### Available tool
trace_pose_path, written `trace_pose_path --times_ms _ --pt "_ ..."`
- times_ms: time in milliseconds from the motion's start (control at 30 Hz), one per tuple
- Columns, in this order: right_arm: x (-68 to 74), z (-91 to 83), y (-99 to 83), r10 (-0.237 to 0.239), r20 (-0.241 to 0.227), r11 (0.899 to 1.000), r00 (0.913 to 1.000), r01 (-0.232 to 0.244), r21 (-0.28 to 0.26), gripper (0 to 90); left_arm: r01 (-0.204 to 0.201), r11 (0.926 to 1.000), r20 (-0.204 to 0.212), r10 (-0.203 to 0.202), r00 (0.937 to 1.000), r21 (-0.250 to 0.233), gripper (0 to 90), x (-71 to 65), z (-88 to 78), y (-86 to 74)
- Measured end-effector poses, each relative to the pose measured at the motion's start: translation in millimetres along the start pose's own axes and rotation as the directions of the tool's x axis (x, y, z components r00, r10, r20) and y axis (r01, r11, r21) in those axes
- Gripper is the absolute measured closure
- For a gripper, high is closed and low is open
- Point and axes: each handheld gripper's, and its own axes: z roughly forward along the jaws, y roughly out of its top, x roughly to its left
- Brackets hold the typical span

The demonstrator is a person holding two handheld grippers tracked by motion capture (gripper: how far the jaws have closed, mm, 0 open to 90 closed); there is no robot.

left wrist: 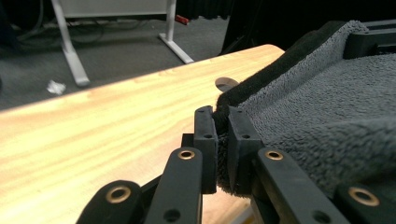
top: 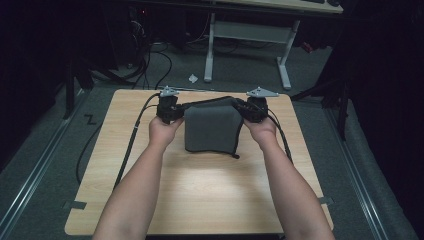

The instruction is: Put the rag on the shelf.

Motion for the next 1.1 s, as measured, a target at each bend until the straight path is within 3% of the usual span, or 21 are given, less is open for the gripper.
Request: trace_pose_path --times_ms 233,333,900,1100 --pt "-2.6 6.6 -13.6 0.034 -0.018 0.999 0.9992 -0.034 0.022 78.3 0.019 0.9996 0.012 -0.02 0.9997 0.023 84.0 0.4 3.9 -15.7" --pt "-3.9 8.4 -18.9 0.057 -0.026 0.998 0.998 -0.056 0.028 77.6 0.05 0.9984 0.027 -0.051 0.9983 0.025 83.9 2.6 5.5 -23.5" --pt "-8.5 17.7 -39.8 0.15 -0.056 0.987 0.9872 -0.146 0.063 74.0 0.056 0.9967 0.062 -0.059 0.9963 0.059 83.1 4.4 6.5 -42.7" --pt "-11.5 15.8 -37.8 0.139 -0.02 0.988 0.9901 -0.137 0.068 62.5 0.053 0.9965 0.065 -0.057 0.9963 0.065 79.3 2.4 6.6 -41.7"
